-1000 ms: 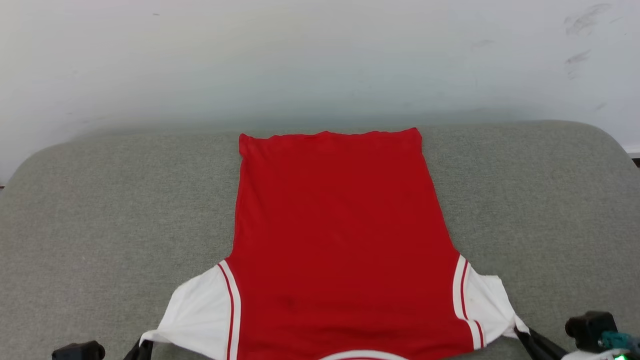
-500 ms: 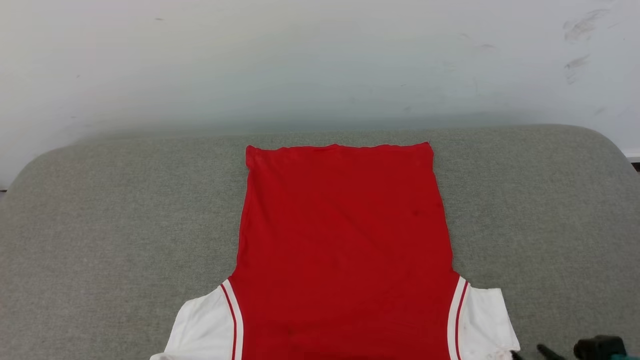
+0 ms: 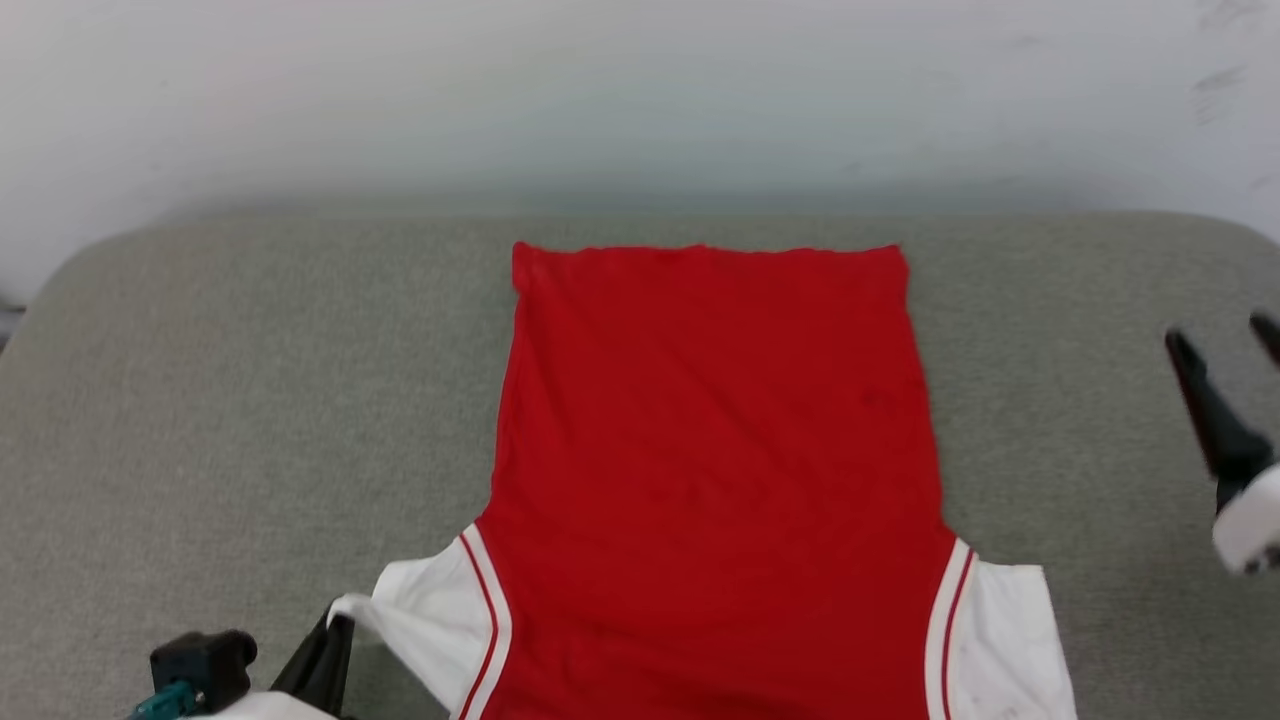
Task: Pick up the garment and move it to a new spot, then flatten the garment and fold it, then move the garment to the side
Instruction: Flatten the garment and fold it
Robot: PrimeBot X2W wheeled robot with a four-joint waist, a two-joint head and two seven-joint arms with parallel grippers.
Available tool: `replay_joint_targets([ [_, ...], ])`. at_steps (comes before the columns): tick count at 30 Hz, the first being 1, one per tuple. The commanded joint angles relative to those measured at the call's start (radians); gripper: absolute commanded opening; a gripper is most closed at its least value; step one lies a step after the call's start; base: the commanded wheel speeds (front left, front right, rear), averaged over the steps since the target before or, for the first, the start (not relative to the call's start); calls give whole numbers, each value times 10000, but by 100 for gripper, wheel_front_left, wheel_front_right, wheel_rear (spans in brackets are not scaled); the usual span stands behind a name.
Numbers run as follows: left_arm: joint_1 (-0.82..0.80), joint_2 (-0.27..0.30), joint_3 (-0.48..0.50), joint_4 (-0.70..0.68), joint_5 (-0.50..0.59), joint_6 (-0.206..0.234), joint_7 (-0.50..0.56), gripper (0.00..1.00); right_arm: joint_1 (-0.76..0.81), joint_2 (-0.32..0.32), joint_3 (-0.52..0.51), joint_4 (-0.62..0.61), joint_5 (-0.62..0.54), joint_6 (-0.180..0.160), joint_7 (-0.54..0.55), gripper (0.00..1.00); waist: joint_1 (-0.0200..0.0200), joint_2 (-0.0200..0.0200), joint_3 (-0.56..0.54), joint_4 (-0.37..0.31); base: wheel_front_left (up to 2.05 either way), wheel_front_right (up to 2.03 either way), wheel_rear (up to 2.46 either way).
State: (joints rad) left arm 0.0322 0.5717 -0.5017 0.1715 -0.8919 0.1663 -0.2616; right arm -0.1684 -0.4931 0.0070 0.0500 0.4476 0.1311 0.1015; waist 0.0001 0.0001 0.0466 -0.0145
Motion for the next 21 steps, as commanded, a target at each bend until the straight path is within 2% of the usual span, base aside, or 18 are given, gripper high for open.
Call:
replay_joint_targets([
  [1, -316, -10, 67, -102, 153, -79, -47, 0, -590, -3, -29, -165, -14, -8, 257, 100, -1, -1, 634, 449, 0, 0, 0],
  [4, -809, -93, 63, -315, 396, -166, -47, 0, -1788, -247, -38, -319, -139, -8, 940, 100, -1, -1, 1268, 800, 0, 0, 0],
  [9, -1515, -361, 159, -557, 798, -357, -48, 0, -3908, -560, 594, 20, -318, -8, 2479, 100, -1, -1, 2329, 1299, 0, 0, 0],
  [13, -1990, -667, 315, -664, 1102, -541, -42, 0, -5567, -636, 1126, 752, -372, -8, 4003, 100, -1, -1, 3153, 1642, 0, 0, 0],
  [21, -2602, -1342, 688, -809, 1737, -1003, -39, 0, -7906, -701, 1805, 2713, -413, -9, 7741, 100, -1, -1, 4474, 2220, 0, 0, 0],
])
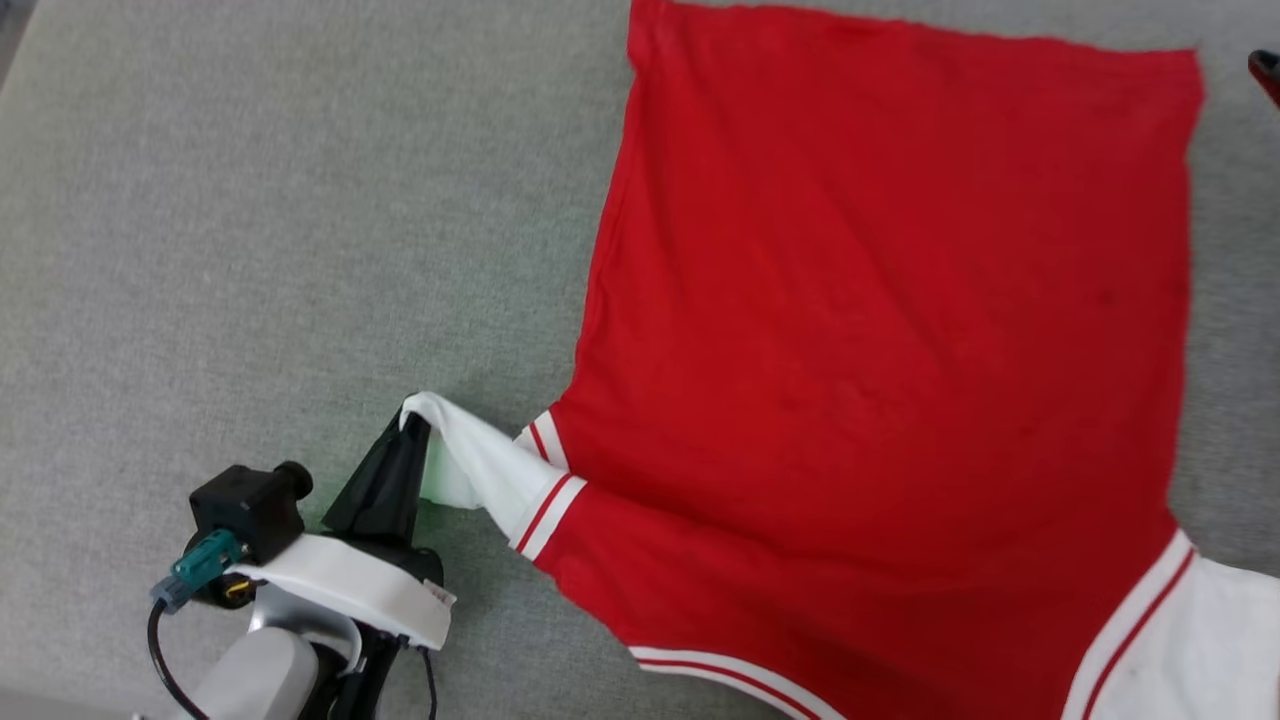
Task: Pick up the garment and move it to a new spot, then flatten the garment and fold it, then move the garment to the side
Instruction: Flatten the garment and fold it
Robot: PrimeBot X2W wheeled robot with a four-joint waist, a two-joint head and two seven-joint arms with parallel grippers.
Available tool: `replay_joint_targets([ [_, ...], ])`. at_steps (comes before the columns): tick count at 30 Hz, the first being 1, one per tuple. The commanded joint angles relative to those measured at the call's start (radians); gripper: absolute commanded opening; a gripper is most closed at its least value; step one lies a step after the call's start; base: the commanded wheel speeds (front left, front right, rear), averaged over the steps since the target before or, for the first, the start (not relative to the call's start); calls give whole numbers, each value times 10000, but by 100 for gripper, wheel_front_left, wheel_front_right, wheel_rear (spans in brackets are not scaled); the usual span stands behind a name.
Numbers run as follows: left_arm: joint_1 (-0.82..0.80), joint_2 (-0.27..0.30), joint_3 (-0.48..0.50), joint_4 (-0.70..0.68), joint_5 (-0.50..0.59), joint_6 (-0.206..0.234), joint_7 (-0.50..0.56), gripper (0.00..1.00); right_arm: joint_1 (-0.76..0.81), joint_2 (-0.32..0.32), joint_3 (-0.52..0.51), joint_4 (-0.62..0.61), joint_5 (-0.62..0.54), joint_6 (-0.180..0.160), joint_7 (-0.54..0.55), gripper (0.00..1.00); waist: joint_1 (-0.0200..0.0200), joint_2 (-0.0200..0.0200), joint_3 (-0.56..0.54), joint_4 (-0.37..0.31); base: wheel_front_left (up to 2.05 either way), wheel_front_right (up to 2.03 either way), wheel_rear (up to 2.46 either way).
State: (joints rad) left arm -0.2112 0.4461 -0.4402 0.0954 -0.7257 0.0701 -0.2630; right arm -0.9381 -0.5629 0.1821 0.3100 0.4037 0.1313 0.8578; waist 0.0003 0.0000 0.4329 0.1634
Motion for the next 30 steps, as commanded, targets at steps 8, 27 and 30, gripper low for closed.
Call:
replay_joint_targets([
  [8, -480, -640, 512, -199, 631, -468, -26, 0, -1317, -145, 305, 1045, -360, -13, 2140, 100, -3, 0, 1531, 727, 0, 0, 0],
  [27, -454, -1285, 1046, 89, 1299, -1016, 6, 0, -679, 177, -288, 1854, -938, -14, 1743, 0, -3, 0, 1860, 767, 0, 0, 0],
  [30, -295, -1289, 1094, 157, 1339, -1007, 4, 0, -793, 270, -219, 1842, -921, -14, 1260, 0, -3, 0, 1524, 641, 0, 0, 0],
])
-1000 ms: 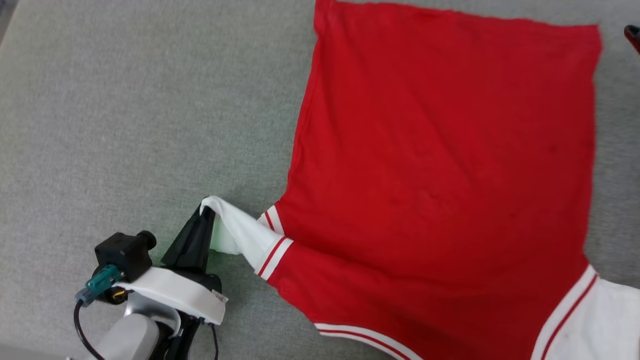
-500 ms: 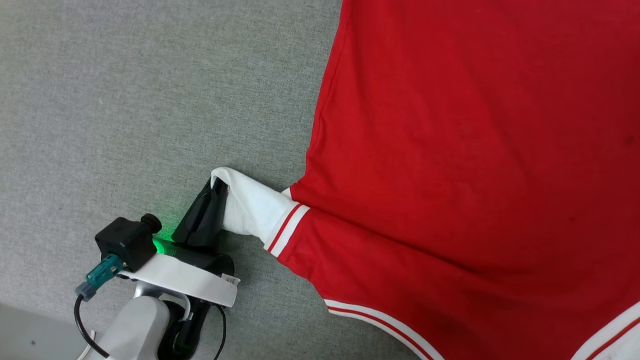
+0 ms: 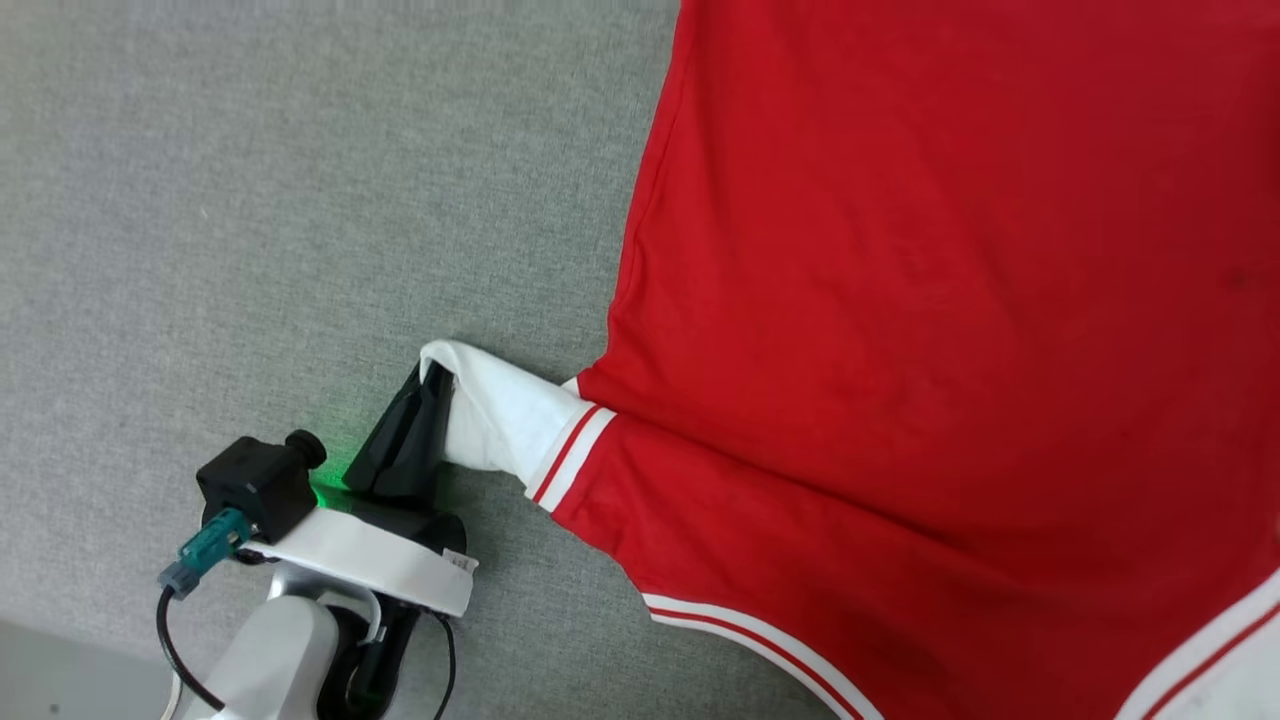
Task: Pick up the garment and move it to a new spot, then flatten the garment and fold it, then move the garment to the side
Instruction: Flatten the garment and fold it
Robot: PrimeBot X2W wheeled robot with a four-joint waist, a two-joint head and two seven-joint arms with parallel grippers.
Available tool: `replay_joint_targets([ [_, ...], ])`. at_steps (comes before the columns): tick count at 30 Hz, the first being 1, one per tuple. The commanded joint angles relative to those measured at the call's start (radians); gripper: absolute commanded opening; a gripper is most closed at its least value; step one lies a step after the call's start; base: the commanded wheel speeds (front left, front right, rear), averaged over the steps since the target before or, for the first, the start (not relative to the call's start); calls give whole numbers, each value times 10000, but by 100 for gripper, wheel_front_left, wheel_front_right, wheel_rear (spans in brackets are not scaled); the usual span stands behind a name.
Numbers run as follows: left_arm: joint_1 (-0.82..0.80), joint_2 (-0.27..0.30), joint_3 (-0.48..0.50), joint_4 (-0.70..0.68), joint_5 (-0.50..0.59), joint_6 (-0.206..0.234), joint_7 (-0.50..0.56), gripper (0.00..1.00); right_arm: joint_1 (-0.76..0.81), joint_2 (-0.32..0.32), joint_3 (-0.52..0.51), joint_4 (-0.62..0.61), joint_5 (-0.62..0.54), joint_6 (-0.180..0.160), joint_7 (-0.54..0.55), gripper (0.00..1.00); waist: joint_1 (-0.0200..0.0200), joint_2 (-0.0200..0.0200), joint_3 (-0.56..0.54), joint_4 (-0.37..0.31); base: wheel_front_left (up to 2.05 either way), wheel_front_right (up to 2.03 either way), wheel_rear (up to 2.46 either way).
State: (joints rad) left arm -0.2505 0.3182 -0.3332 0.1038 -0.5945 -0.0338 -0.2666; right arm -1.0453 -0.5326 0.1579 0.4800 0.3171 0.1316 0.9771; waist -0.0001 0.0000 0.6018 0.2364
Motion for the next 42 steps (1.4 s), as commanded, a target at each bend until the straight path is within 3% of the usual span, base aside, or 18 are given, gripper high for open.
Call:
replay_joint_targets([
  [1, 165, -1, 41, 104, 34, 45, 41, 0, 298, -18, 85, 159, -2, -17, -105, 0, 1, 0, -318, -137, 0, 0, 0],
  [4, 367, 44, 121, 137, 44, 77, 35, 0, 372, -22, 304, 115, 247, -17, -650, 0, 1, 0, -814, -312, 0, 0, 0],
  [14, 1388, 237, 227, 301, -118, 428, 150, 0, 2394, -1097, 1818, -1029, 1812, -17, -2313, 0, 1, 0, -2765, -1024, 0, 0, 0],
  [23, 2531, 474, 376, 157, -338, 801, 303, 0, 5699, -1900, 1093, -2084, 3014, -17, -3111, 0, 1, 0, -4164, -1629, 0, 0, 0],
  [27, 2964, 620, 396, 69, -365, 930, 394, 0, 7477, -1849, 357, -2316, 3262, -17, -3195, 0, 1, 0, -4603, -1845, 0, 0, 0],
  [33, 3437, 730, 463, -77, -447, 1085, 462, 0, 10099, -1268, -541, -2744, 3319, -17, -3029, 0, 1, 0, -5010, -2175, 0, 0, 0],
  [42, 3576, 887, 455, -142, -472, 1129, 526, 0, 12143, -582, -462, -2572, 3342, -15, -3044, 0, 1, 0, -5103, -2415, 0, 0, 0],
])
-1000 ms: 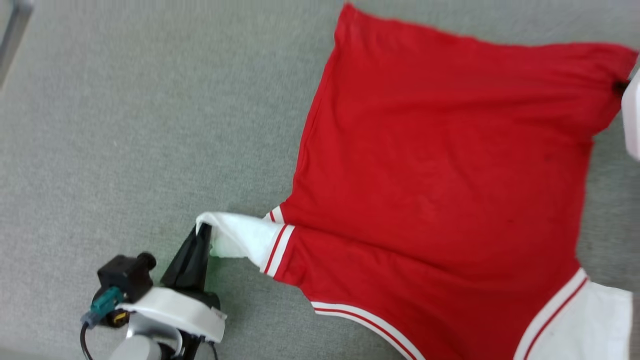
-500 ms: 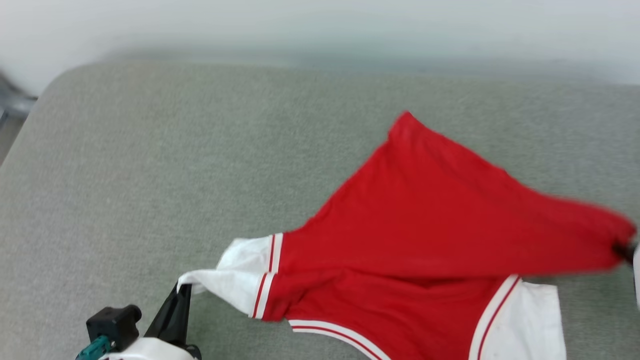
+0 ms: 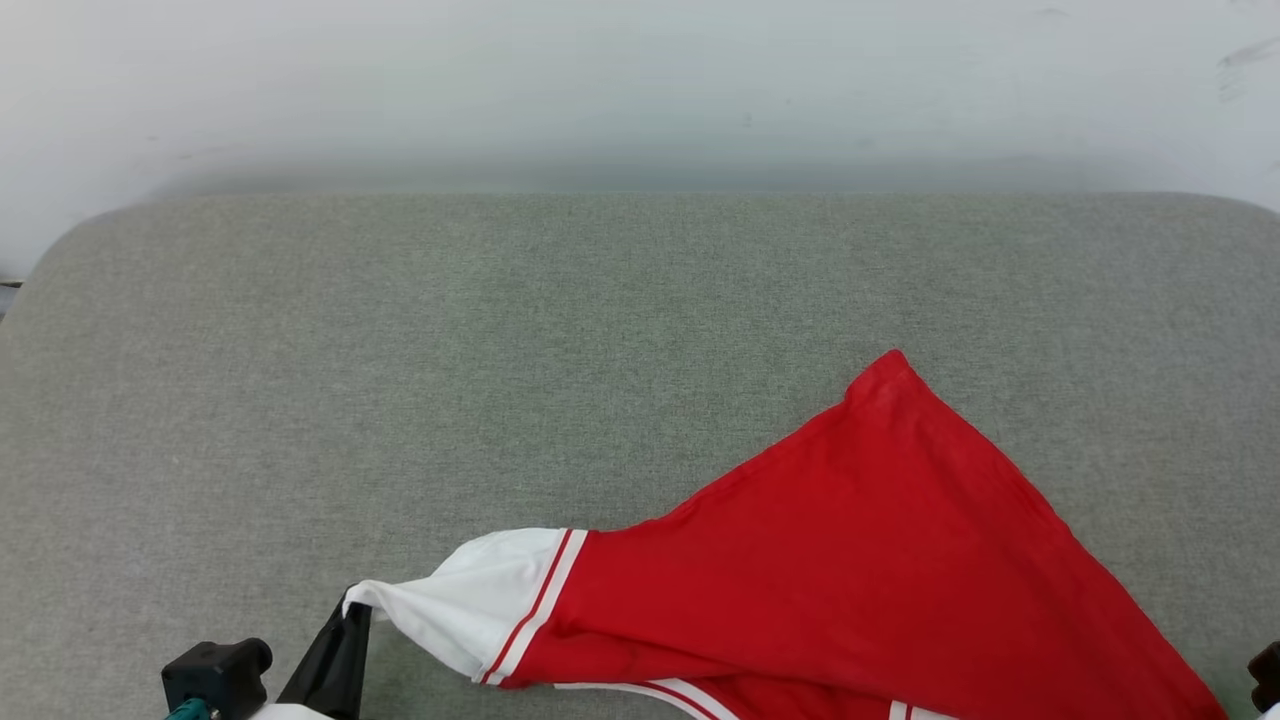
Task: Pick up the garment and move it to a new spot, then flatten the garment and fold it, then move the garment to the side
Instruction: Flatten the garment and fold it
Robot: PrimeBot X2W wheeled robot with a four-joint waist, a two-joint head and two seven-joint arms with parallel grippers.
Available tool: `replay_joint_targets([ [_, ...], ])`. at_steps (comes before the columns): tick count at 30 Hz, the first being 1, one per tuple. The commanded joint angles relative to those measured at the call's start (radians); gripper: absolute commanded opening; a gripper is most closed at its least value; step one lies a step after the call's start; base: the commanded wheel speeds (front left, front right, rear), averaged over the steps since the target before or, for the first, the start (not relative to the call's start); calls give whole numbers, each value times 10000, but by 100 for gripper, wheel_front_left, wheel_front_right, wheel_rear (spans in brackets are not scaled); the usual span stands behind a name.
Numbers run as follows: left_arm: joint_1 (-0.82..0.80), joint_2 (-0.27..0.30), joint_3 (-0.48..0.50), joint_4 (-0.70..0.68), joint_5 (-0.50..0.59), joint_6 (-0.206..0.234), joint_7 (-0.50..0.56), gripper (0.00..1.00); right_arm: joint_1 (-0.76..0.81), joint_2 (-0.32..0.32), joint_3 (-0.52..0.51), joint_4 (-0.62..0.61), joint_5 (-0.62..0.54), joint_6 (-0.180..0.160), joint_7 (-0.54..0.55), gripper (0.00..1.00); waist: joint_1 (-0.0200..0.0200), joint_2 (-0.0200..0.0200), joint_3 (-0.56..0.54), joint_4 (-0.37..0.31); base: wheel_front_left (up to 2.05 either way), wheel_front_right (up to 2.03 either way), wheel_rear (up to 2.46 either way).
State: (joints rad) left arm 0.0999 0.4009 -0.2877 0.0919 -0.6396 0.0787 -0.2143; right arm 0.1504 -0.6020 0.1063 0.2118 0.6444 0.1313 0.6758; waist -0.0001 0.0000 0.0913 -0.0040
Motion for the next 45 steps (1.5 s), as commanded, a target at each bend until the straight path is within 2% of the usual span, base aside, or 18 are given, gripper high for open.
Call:
replay_joint_targets([
  [1, 77, 74, -1, -20, -19, 8, 7, 0, 154, 192, 14, 103, 79, -10, -123, 15, 1, 0, 3, -37, 0, 0, 0],
  [2, 84, 84, 2, -19, -29, 9, 6, 0, 43, 247, -90, 88, 90, -10, -254, 84, 1, 0, 2, -61, 0, 0, 0],
  [3, 90, 90, -5, -12, -35, 9, 6, 0, -121, 283, -234, 41, 113, -10, -396, 100, 1, 0, -12, -77, 0, 0, 0],
  [12, -119, 116, -110, -106, 47, 13, 10, 0, -1697, -90, -1332, -1376, 144, -10, -1303, 100, 1, 0, 50, 42, 0, 0, 0],
  [17, -421, 106, -179, -201, 130, -49, -3, 0, -2984, -197, -1281, -2211, -111, -10, -1165, 100, 1, 0, 378, 329, 0, 0, 0],
  [24, -1076, -15, -390, -353, 294, -176, -69, 0, -5313, -158, 19, -2336, -501, -10, -130, 100, 1, 0, 1163, 823, 0, 0, 0],
  [30, -1675, -180, -512, -330, 424, -352, -157, 0, -7092, -136, 1541, -1525, -543, -10, 1372, 100, 1, 0, 1900, 1286, 0, 0, 0],
  [36, -2073, -327, -629, -290, 503, -489, -242, 0, -8158, -138, 2519, -722, -680, -10, 2484, 100, 1, 0, 2419, 1657, 0, 0, 0],
  [45, -2637, -611, -764, -171, 633, -688, -364, 0, -9124, -388, 3825, 819, -1146, -10, 2738, 100, 1, 0, 3256, 2166, 0, 0, 0],
])
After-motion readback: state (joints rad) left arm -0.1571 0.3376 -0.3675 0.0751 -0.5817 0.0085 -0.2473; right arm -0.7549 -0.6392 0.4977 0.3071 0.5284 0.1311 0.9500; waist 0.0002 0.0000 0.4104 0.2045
